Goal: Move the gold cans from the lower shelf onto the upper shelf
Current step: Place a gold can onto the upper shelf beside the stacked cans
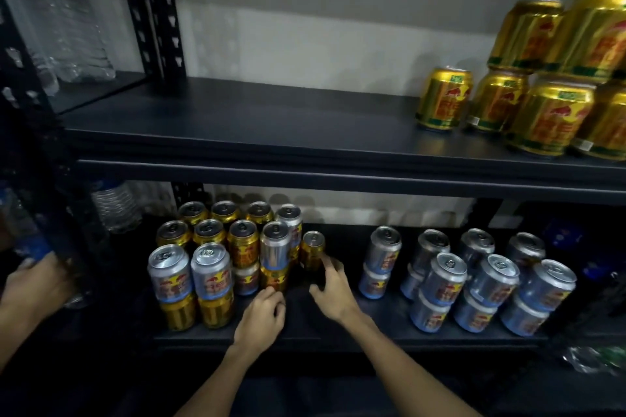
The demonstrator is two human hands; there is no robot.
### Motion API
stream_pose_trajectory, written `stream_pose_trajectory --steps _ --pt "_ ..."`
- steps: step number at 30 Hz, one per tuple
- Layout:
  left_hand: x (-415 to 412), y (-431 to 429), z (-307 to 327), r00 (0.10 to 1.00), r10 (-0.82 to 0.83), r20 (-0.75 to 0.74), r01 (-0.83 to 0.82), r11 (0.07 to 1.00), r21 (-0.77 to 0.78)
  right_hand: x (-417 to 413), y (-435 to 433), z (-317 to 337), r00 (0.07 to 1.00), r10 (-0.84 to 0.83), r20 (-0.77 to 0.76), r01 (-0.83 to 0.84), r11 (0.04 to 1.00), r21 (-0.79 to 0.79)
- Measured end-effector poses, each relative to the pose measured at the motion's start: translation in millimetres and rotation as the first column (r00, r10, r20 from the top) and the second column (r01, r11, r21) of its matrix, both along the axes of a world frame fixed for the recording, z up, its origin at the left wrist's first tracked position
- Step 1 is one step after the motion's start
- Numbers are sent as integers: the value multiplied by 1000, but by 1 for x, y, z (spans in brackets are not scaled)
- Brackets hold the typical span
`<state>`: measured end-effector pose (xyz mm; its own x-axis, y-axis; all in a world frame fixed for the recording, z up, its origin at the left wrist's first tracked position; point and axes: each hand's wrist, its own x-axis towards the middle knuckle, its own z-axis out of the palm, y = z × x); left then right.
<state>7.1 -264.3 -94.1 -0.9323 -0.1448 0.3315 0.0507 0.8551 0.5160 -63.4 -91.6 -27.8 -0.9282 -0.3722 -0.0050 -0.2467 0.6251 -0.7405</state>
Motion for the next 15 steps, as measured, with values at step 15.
stream_pose_trajectory --steps 15 --pt "-4 1 -9 997 71 -11 -71 997 27 -48 -30 -24 994 -103 -40 100 992 -73"
